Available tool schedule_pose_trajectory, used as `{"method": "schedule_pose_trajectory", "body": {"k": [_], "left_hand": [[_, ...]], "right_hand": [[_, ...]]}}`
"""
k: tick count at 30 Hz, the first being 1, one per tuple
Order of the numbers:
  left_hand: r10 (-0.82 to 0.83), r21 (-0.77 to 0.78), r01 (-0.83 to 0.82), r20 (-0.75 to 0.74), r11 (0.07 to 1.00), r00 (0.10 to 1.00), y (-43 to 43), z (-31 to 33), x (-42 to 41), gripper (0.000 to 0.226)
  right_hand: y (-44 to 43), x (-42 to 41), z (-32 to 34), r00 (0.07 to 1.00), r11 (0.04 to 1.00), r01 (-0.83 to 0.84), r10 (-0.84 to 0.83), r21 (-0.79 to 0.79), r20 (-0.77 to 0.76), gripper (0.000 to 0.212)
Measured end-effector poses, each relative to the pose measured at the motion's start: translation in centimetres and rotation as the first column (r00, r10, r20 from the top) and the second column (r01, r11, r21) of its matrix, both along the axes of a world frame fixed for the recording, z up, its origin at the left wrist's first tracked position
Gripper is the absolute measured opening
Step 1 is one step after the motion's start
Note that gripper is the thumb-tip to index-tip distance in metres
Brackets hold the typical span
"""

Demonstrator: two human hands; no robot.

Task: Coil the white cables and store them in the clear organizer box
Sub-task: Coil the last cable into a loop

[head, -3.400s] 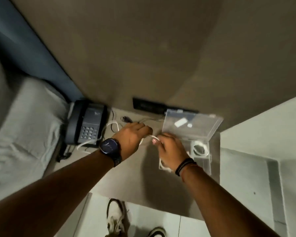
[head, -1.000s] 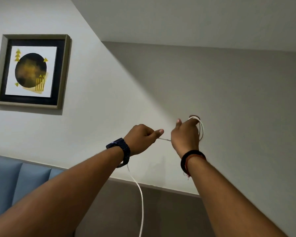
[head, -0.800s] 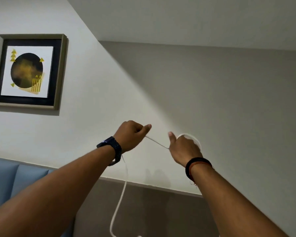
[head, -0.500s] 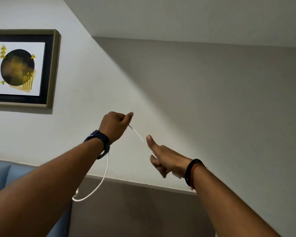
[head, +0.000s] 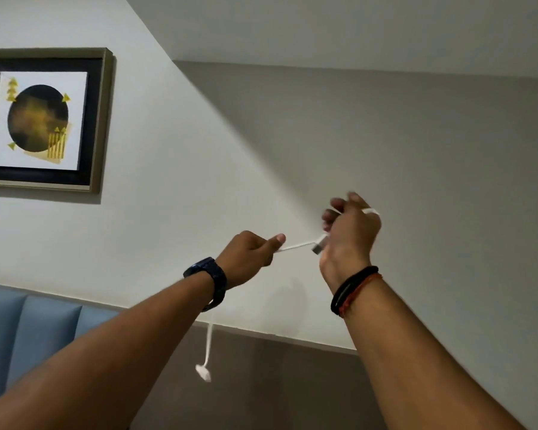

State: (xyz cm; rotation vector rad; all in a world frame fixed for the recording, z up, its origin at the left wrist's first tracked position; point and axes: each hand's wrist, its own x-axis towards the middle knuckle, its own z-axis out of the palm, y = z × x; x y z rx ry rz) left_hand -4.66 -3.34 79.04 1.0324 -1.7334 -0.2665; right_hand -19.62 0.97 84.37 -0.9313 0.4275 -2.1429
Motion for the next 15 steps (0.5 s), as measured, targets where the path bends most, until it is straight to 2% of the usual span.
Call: {"method": "schedule_pose_trajectory", "body": {"k": [2, 3, 5, 6, 7, 8, 9, 10, 11, 12, 13, 15], "left_hand": [[0.000, 0.003, 0.000, 0.045, 1.000, 0.999, 0.0, -0.2, 0.0, 0.066], [0.017, -0.005, -0.016, 0.050, 1.000, 0.999, 0.0, -0.2, 0.3, 0.065], [0.071, -0.046, -0.069, 0.040, 0.997, 0.997, -0.1, -0.1, 1.1, 0.064], [0.098, -0.077, -0.095, 0.033, 0.992, 0.995, -0.1, 0.1, 1.6, 0.064], [0.127, -0.114, -0.123, 0.030, 0.986, 0.991, -0.1, 0.3, 2.0, 0.063], [0.161, -0.153, -0.155, 0.027, 0.976, 0.987, -0.2, 0.6, 2.4, 0.062], [0.195, -0.187, -0.188, 0.020, 0.964, 0.981, -0.2, 1.0, 2.7, 0.061], [0.224, -0.211, -0.217, 0.007, 0.953, 0.975, -0.3, 1.3, 3.0, 0.061], [0.245, -0.225, -0.240, -0.006, 0.944, 0.970, -0.4, 1.6, 3.2, 0.060], [0.261, -0.233, -0.257, -0.013, 0.938, 0.965, -0.4, 1.9, 3.4, 0.060], [0.280, -0.239, -0.275, -0.017, 0.931, 0.960, -0.5, 2.2, 3.7, 0.060], [0.323, -0.240, -0.323, -0.038, 0.916, 0.946, -0.7, 2.6, 4.2, 0.060]], "right_hand": [[-1.3, -1.0, -0.3, 0.959, 0.959, 0.275, -0.279, 0.075, 0.049, 0.022], [-1.8, -1.5, -0.6, 0.920, 0.918, 0.388, -0.391, 0.083, 0.014, 0.021], [-2.8, -2.3, -1.4, 0.830, 0.841, 0.540, -0.523, 0.039, -0.194, 0.024], [-3.3, -2.6, -2.0, 0.743, 0.801, 0.599, -0.561, -0.010, -0.365, 0.025], [-3.8, -2.9, -2.7, 0.589, 0.747, 0.659, -0.585, -0.087, -0.558, 0.025], [-4.1, -3.0, -3.4, 0.379, 0.696, 0.695, -0.567, -0.180, -0.731, 0.023], [-4.1, -2.9, -4.2, 0.173, 0.674, 0.692, -0.500, -0.256, -0.848, 0.017], [-3.9, -2.6, -4.8, 0.006, 0.687, 0.664, -0.401, -0.296, -0.916, 0.016], [-3.6, -2.2, -5.4, -0.108, 0.707, 0.636, -0.316, -0.310, -0.943, 0.033], [-3.5, -1.9, -5.8, -0.180, 0.734, 0.604, -0.255, -0.311, -0.950, 0.054], [-3.0, -1.5, -6.0, -0.209, 0.775, 0.567, -0.194, -0.281, -0.958, 0.068], [-1.8, -0.7, -5.9, -0.167, 0.905, 0.418, -0.016, -0.085, -0.986, 0.084]]}}
